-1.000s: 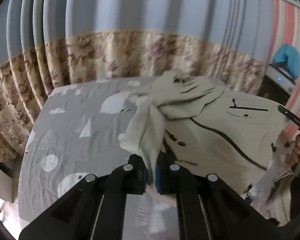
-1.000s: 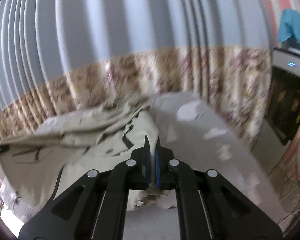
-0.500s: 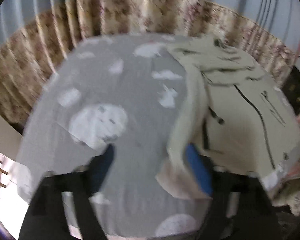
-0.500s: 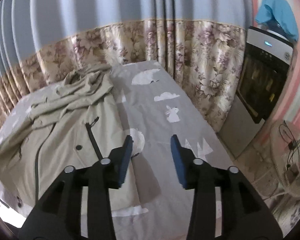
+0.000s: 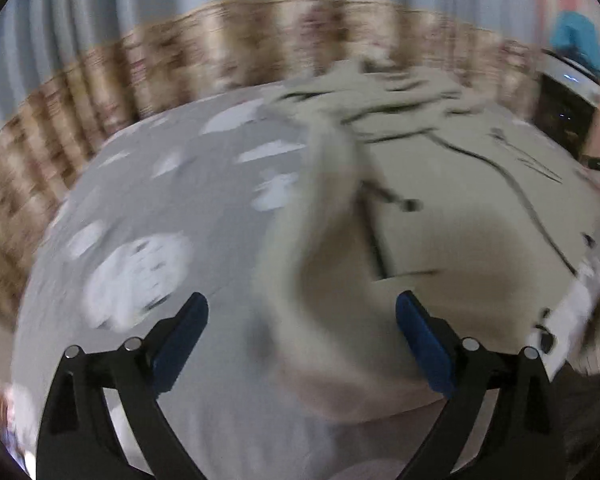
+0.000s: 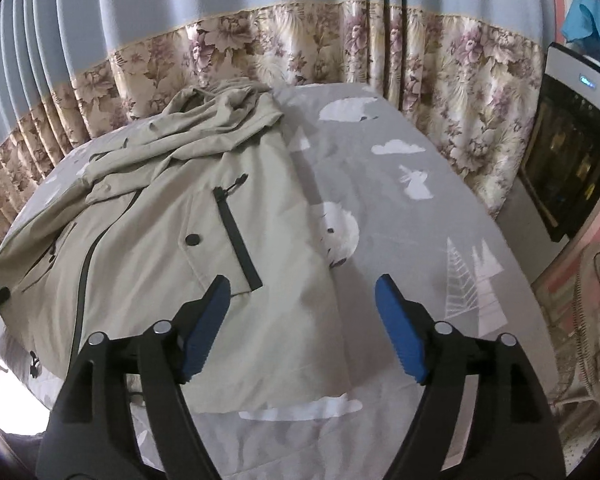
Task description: Fold large clothes
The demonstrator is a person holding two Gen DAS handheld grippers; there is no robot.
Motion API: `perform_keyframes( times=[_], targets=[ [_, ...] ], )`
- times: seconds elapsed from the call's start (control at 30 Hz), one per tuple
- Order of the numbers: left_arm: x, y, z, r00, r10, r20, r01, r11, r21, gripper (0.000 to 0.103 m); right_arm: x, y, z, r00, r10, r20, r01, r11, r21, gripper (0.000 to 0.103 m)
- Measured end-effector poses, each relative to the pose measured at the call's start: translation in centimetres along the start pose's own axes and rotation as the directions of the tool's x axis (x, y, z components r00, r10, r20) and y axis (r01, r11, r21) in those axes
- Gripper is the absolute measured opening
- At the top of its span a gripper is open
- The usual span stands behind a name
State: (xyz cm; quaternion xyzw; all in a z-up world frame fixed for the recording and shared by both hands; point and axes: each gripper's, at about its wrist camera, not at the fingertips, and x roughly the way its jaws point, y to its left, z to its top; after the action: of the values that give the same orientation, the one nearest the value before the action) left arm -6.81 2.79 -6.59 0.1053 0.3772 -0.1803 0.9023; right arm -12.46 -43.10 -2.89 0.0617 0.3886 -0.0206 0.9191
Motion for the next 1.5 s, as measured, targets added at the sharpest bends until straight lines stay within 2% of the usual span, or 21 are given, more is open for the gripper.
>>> perform_keyframes(
  times=[0.1,0.17,0.23,0.27,0.3,0.33,0.37,0.4,0.47,0.5,0.57,0.67,0.87,0.97,1.07,1.1,1.13,1.17,1.2,1.33,1.5],
  targets=[
    [1.3,-0.9,0.5,0.998,-0.058,-0.008,0.058,0.998,0.004,0.095,0.6,0.1,-0.4,1.000,0.029,-0.002,-0.029,1.000,-0.005,0.078],
    [2.3,-1.8,0.9,0.999,-0.019,-0.035,0.020,1.000,0.013,0.093,1.2,0.1,-0.6,0.999,0.034,0.006,-0.034,0.999,-0.019,0.078],
    [2.7,-2.3,1.1,0.999,-0.032,-0.043,0.031,0.999,-0.010,0.068,1.8,0.0,-0.7,0.999,0.035,-0.006,-0.035,0.999,-0.019,0.078],
    [2.7,-2.2,1.1,0.998,-0.042,-0.048,0.040,0.998,-0.039,0.064,2.2,-0.1,-0.9,0.999,0.049,-0.010,-0.049,0.999,-0.016,0.075],
    [2.7,-2.2,1.3,0.997,-0.059,-0.052,0.055,0.996,-0.068,0.052,2.6,-0.1,-1.0,0.998,0.067,-0.020,-0.067,0.998,-0.013,0.071],
    [2.6,-2.1,1.5,0.995,-0.082,-0.059,0.076,0.992,-0.097,0.036,3.0,0.0,-1.2,0.996,0.087,-0.037,-0.088,0.996,-0.014,0.057],
    [2.5,-2.0,1.6,0.995,-0.080,-0.061,0.073,0.991,-0.113,0.029,3.4,0.3,-1.3,0.994,0.101,-0.050,-0.103,0.994,-0.022,0.036],
    [2.3,-2.0,1.9,0.997,-0.050,-0.061,0.042,0.992,-0.120,0.011,3.7,0.6,-1.3,0.992,0.110,-0.059,-0.112,0.993,-0.037,0.028],
    [1.9,-0.8,2.5,0.997,-0.042,-0.064,0.030,0.984,-0.173,0.003,4.3,1.0,-1.0,0.991,0.107,-0.079,-0.112,0.992,-0.057,0.007],
    [1.6,0.4,2.8,0.995,-0.080,-0.067,0.062,0.970,-0.236,0.002,4.4,1.0,-0.7,0.991,0.112,-0.079,-0.116,0.992,-0.055,0.005],
    [0.7,1.4,3.6,0.993,-0.102,-0.055,0.084,0.959,-0.271,0.002,3.5,1.1,0.1,0.989,0.139,-0.057,-0.142,0.988,-0.057,0.003],
    [-1.6,0.9,5.2,0.997,-0.073,-0.029,0.065,0.973,-0.221,0.002,0.9,1.5,1.2,0.990,0.138,0.001,-0.137,0.985,-0.101,0.003],
    [-7.2,1.5,7.2,0.991,-0.132,0.037,0.137,0.953,-0.269,0.002,-5.0,0.3,2.9,0.985,0.126,0.122,-0.115,0.989,-0.098,0.002],
    [-5.7,2.2,5.6,0.993,-0.111,-0.032,0.096,0.947,-0.307,0.007,-4.1,-0.5,1.6,0.993,0.086,0.079,-0.080,0.994,-0.078,0.004],
    [-2.5,3.1,2.2,0.989,-0.048,-0.137,0.003,0.949,-0.315,0.017,-1.5,-1.4,-0.7,1.000,0.006,-0.020,-0.007,0.998,-0.068,0.013],
    [-2.2,3.6,1.1,0.988,-0.045,-0.147,-0.006,0.944,-0.329,0.026,-1.1,-1.8,-1.1,0.999,-0.019,-0.033,0.017,0.998,-0.064,0.016],
    [-2.3,4.3,0.2,0.988,-0.030,-0.149,-0.023,0.940,-0.341,0.051,-1.0,-2.4,-1.3,0.998,-0.034,-0.045,0.032,0.999,-0.044,0.030],
    [-2.9,4.8,-0.1,0.990,0.008,-0.141,-0.056,0.940,-0.337,0.062,-1.3,-3.0,-1.2,0.999,-0.035,-0.039,0.034,0.999,-0.018,0.046],
    [-3.6,5.2,-0.2,0.990,0.043,-0.132,-0.085,0.939,-0.332,0.072,-2.0,-3.5,-0.6,1.000,-0.023,-0.013,0.023,1.000,0.005,0.052],
    [-5.2,5.8,3.3,0.987,0.138,-0.088,-0.157,0.949,-0.272,0.076,-2.6,-2.3,3.0,0.999,-0.017,0.043,0.018,0.999,-0.028,0.056],
    [-4.0,6.0,10.5,0.993,0.116,-0.003,-0.113,0.958,-0.264,0.081,0.9,1.8,8.9,0.997,0.049,0.066,-0.045,0.997,-0.063,0.067]
  ],
)
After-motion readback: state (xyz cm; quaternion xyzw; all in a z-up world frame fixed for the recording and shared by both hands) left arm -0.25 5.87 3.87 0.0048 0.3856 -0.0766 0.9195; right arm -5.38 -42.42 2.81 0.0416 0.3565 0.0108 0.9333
